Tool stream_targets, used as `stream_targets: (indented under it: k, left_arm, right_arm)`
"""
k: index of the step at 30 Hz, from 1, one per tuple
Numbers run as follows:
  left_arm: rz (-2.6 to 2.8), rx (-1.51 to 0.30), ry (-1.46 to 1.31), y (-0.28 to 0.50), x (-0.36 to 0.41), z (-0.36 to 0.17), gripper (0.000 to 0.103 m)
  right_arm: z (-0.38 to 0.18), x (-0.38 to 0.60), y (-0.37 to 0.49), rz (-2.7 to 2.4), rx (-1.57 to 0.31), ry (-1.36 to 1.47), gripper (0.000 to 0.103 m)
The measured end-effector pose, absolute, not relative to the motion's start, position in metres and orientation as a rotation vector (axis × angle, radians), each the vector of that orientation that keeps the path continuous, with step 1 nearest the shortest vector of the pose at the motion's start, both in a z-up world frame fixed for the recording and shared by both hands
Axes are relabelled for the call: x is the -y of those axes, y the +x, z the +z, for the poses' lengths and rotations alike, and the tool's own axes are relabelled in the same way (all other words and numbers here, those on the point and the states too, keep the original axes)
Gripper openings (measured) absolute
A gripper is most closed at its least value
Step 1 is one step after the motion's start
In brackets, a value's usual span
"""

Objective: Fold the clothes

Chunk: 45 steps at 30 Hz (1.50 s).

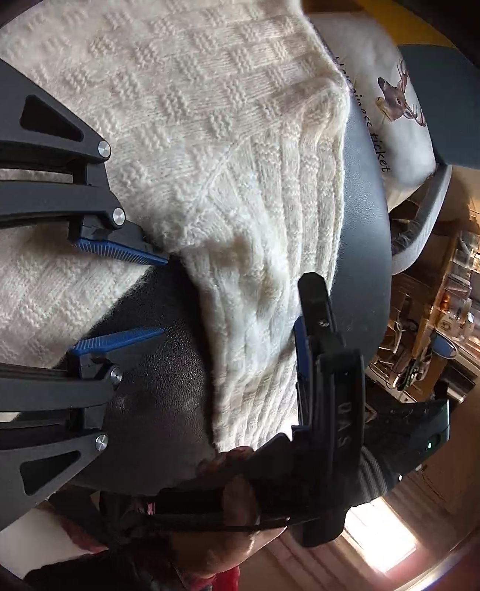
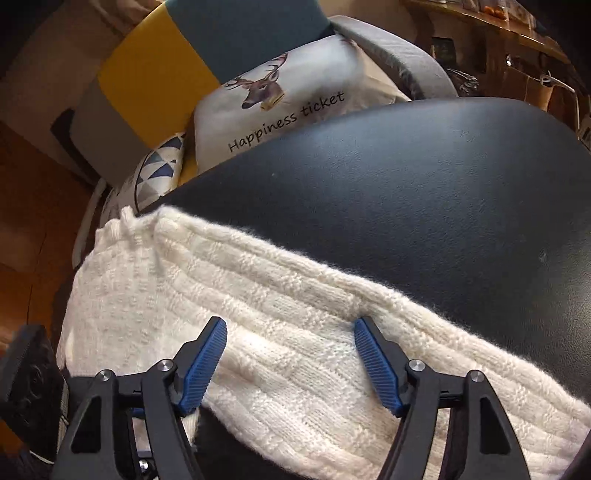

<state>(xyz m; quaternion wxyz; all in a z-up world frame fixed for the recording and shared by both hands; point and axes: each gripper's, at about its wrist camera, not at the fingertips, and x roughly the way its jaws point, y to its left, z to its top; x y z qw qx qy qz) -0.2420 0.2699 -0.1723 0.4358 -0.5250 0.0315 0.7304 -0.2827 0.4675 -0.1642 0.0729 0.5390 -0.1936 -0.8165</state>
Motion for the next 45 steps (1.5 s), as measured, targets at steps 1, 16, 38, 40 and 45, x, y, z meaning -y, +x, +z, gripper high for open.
stream_targets:
  k: [1,16,38,40,45]
  left_arm:
    - [1.809,-0.061,-1.309,-0.242,-0.267,-0.173,0.036]
    - [1.860,-0.083,-1.155,-0.245,-0.282,-0.120,0.040]
    - [1.818,0.046,-1.221,-0.230,-0.286,-0.125,0.061]
    - [1.882,0.087,-1.217,-0.232,-0.263,-0.122,0.063]
    - [2.062,0.144,-1.222,-0.235,-0.207,-0.122,0.068]
  right_arm:
    - [-0.165,-0.469,-0.285,-2.463,0.590,1.615,0.069]
    - [-0.128,-0.493,-0.221,-2.589,0.358,1.617,0.070]
    - [-0.122,-0.634,-0.106,-2.991,0.738,1.490,0.074]
    - [-0.118,-0.646,-0.087,-2.992,0.796,1.467,0.075]
    - [-0.116,-0.659,-0.073,-3.019,0.840,1.421,0.079]
